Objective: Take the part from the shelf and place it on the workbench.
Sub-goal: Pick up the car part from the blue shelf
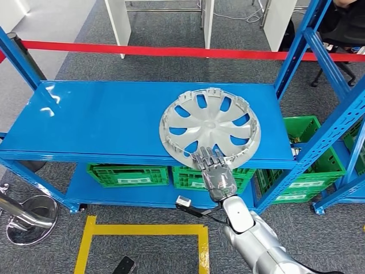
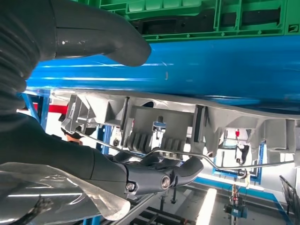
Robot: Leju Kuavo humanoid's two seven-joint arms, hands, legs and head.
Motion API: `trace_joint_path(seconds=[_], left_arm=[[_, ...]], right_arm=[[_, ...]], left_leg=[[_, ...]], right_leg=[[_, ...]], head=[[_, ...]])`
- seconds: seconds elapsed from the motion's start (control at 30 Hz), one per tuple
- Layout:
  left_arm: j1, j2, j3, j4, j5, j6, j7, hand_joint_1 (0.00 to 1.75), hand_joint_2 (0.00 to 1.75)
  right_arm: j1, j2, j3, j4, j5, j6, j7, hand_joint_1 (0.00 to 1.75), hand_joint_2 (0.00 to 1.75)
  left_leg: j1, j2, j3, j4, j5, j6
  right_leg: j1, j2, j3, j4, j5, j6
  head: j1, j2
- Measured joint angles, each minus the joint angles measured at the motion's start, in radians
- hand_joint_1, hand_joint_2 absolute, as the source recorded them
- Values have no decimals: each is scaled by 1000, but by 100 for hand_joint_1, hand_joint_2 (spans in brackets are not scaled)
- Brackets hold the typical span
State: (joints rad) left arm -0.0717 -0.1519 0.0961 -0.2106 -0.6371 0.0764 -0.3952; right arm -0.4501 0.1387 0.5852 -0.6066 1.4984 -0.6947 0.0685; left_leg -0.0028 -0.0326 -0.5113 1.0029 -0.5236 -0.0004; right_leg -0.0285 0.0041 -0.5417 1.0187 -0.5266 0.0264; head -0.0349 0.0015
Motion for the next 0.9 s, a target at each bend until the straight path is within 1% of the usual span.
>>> trace_joint_path(seconds=[0.33,0.6,0.9], left_arm=[[-1,-3,0,0,-2,-4,4,0,0],[-2,-6,0,0,-3,-12,8,0,0],[-3,-8,0,0,-10,-14,9,0,0]], right_arm=[[-8,9,-3,7,-4,0,-11,0,175],[-24,27,-3,20,-1,0,-10,0,175],[-39,31,-4,42,-2,0,-1,0,175]], left_leg=[[0,0,0,0,0,0],[0,0,0,0,0,0],[0,0,0,0,0,0]], right_leg=[[0,0,0,0,0,0],[0,0,0,0,0,0],[0,0,0,0,0,0]], head=[[0,0],[0,0],[0,0]])
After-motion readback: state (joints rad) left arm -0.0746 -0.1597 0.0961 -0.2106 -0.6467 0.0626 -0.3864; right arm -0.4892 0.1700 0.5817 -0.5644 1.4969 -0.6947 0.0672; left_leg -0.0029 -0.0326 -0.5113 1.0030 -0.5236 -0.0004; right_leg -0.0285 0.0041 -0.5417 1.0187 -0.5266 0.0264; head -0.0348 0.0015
